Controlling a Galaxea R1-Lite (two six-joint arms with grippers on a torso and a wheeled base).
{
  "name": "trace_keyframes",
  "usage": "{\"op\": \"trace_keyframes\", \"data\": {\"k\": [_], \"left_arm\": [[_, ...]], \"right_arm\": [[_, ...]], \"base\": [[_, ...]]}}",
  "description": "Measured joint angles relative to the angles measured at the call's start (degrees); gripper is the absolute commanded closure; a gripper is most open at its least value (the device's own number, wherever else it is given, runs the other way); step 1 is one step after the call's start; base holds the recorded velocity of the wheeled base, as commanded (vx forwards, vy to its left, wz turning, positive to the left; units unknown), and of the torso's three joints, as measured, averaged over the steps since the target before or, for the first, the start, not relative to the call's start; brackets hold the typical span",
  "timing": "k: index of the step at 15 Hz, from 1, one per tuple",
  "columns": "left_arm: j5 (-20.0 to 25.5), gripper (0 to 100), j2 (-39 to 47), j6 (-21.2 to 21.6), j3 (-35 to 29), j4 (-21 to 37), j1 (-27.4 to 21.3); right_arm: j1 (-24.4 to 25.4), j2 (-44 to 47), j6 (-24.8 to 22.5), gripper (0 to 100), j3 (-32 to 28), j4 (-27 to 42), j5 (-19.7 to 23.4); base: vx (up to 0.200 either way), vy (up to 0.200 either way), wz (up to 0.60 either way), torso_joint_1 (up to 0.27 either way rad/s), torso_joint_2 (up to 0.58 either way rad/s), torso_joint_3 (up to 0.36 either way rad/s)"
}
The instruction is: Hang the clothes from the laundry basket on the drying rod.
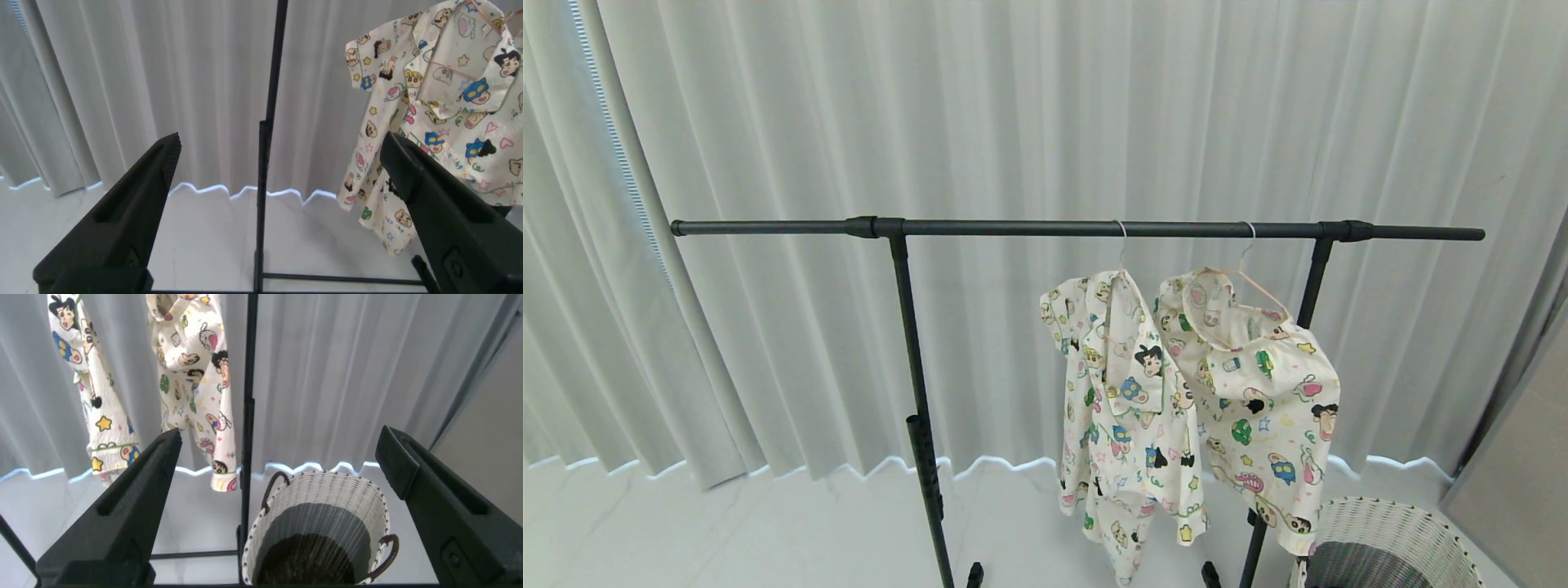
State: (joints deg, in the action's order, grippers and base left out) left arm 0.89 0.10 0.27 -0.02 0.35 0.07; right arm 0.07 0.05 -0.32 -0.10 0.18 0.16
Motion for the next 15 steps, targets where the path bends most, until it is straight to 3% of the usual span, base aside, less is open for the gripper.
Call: {"op": "trace_keyframes", "data": {"k": [15], "left_arm": [[0.00, 0, -0.07, 0.00, 0.02, 0.00, -0.02]], "right_arm": [[0.00, -0.02, -0.12, 0, 0.00, 0.00, 0.00]], "base": [[0.000, 0.000, 0.00, 0.000, 0.00, 0.000]]}}
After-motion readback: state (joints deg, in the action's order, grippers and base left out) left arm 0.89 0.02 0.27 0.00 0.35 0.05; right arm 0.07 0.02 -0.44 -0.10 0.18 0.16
